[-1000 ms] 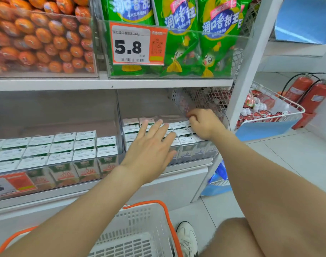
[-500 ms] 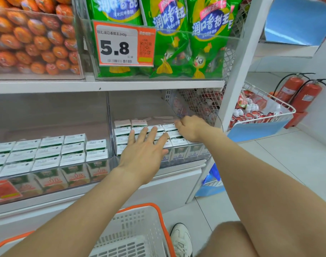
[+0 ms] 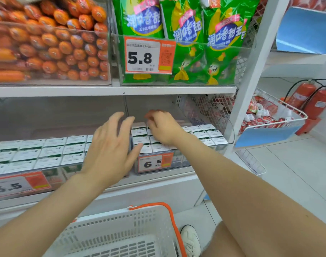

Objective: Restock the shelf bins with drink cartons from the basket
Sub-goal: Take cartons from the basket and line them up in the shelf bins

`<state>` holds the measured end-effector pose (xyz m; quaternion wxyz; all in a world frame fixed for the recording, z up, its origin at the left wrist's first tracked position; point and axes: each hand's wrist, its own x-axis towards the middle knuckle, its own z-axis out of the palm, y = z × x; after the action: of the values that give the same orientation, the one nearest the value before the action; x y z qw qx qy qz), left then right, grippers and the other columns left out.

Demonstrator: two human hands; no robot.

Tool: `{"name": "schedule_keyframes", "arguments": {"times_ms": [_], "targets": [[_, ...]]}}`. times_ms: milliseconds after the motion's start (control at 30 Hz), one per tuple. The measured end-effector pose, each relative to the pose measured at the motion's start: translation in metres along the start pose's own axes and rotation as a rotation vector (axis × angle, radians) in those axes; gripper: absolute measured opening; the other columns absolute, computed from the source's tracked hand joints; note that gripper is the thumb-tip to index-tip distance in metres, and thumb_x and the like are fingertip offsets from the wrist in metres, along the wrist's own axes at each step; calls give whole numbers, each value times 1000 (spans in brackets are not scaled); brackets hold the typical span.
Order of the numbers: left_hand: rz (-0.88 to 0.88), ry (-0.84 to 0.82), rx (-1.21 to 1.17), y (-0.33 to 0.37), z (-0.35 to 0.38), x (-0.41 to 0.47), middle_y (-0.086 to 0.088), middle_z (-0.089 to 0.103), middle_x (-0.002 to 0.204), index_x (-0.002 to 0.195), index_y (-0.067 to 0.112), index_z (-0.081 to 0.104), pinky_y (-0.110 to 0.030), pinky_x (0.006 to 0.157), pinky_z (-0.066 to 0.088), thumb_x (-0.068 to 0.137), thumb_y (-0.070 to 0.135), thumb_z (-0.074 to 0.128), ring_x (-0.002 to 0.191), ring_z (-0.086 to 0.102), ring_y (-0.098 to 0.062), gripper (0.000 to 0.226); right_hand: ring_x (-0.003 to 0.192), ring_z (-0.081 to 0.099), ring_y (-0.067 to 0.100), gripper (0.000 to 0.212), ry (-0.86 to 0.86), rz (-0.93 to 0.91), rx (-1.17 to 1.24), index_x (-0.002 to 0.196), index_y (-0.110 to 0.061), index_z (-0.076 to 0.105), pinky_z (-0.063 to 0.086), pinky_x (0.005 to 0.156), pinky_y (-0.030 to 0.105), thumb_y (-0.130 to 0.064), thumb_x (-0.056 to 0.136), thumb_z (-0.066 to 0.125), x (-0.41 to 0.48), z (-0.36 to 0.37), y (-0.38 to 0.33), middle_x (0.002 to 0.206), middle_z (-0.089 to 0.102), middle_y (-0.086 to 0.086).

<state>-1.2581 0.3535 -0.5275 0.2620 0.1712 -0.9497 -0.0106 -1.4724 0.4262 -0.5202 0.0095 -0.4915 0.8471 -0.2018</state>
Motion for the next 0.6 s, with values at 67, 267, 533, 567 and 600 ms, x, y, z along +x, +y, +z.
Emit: {"name": "schedule_keyframes", "arguments": {"times_ms": [67, 267, 533, 567, 600], "targets": [[-139, -59, -151, -11, 0, -7, -12, 41, 154, 158, 16, 29, -50, 97, 50, 103, 53, 51, 119, 59, -38, 70, 129, 58, 36, 38, -76, 36, 28, 138, -10, 62, 48, 107, 40, -26, 104, 54, 10, -1, -5, 140, 62, 16], [-203, -143, -324, -24, 1, -12, -2, 55, 149, 152, 27, 36, -49, 106, 46, 102, 59, 50, 130, 56, -28, 61, 118, 63, 20, 33, -303, 19, 115, 130, -17, 70, 49, 101, 33, -36, 104, 60, 35, -5, -14, 129, 70, 1], [-169, -209, -242, -28, 5, -8, 4, 60, 139, 143, 32, 42, -48, 102, 43, 106, 57, 41, 127, 55, -25, 45, 115, 65, 17, 36, -349, -1, 97, 131, -18, 70, 50, 103, 32, -38, 102, 66, 47, -7, -12, 127, 71, 0], [-171, -219, -236, -28, 6, -7, 5, 60, 139, 143, 32, 41, -48, 101, 42, 106, 57, 39, 127, 55, -26, 45, 113, 66, 16, 36, -336, -7, 99, 130, -17, 71, 51, 101, 31, -38, 101, 66, 46, -6, -13, 125, 72, 0], [-174, -228, -230, -28, 6, -7, 5, 61, 138, 144, 32, 40, -48, 100, 42, 106, 57, 37, 126, 54, -27, 46, 112, 66, 16, 36, -325, -11, 95, 130, -17, 71, 51, 100, 30, -39, 101, 67, 46, -5, -13, 123, 72, 0]]}}
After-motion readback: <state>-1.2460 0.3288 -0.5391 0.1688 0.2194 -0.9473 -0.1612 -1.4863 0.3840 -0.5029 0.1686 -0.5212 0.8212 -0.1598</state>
